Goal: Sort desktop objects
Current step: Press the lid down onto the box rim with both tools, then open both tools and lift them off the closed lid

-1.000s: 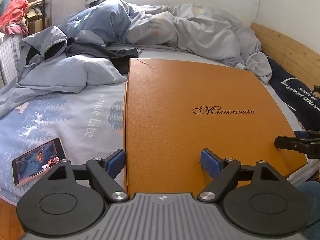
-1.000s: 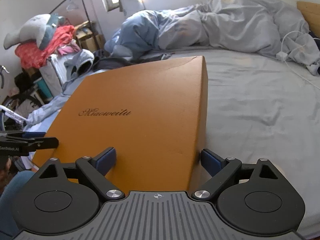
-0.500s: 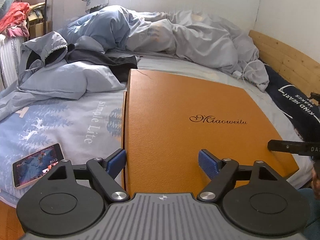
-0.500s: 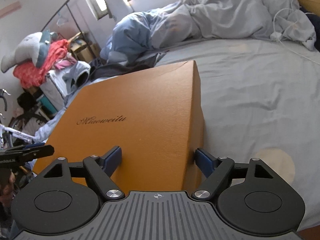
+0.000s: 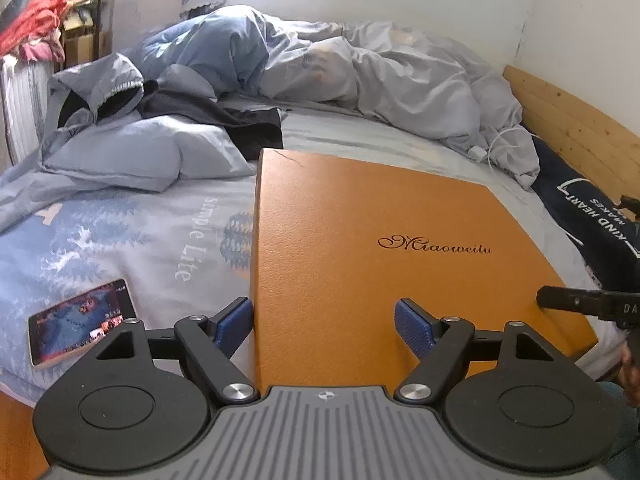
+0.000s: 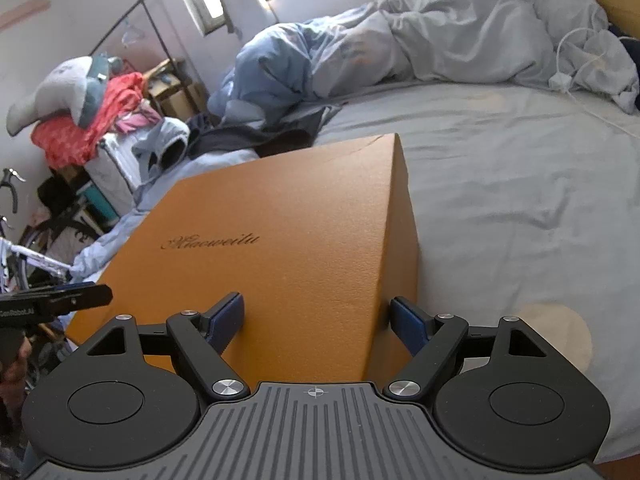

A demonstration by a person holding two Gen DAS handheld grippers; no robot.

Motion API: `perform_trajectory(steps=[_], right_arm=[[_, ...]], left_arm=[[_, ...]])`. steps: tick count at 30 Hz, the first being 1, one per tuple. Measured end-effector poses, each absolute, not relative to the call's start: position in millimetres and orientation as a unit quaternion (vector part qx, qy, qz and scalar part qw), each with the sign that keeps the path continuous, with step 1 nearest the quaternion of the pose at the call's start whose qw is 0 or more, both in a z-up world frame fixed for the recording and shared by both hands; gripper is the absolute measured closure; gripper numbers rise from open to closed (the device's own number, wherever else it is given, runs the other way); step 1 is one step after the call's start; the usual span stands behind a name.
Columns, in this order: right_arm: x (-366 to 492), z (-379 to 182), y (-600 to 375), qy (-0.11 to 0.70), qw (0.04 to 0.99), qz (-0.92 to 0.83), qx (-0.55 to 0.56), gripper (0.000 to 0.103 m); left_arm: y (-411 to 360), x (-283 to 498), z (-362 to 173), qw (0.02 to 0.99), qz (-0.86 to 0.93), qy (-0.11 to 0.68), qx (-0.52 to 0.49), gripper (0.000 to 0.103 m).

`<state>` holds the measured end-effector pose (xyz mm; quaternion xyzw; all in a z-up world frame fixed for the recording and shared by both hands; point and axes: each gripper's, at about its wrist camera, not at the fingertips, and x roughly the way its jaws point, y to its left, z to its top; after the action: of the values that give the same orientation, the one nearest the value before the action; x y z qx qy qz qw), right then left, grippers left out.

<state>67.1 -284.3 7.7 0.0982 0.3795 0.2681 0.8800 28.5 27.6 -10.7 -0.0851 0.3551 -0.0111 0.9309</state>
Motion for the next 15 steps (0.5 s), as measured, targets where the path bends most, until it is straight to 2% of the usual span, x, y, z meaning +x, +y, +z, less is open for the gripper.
perform_trajectory(steps=[15], right_arm=[[54.2,-4.7,-258.4,0.382,0.888,0.256,0.028,0.021]], left_arm=[[29.6,34.5,-29.3,0.919,-0.003,0.386,-0.081,0.02]])
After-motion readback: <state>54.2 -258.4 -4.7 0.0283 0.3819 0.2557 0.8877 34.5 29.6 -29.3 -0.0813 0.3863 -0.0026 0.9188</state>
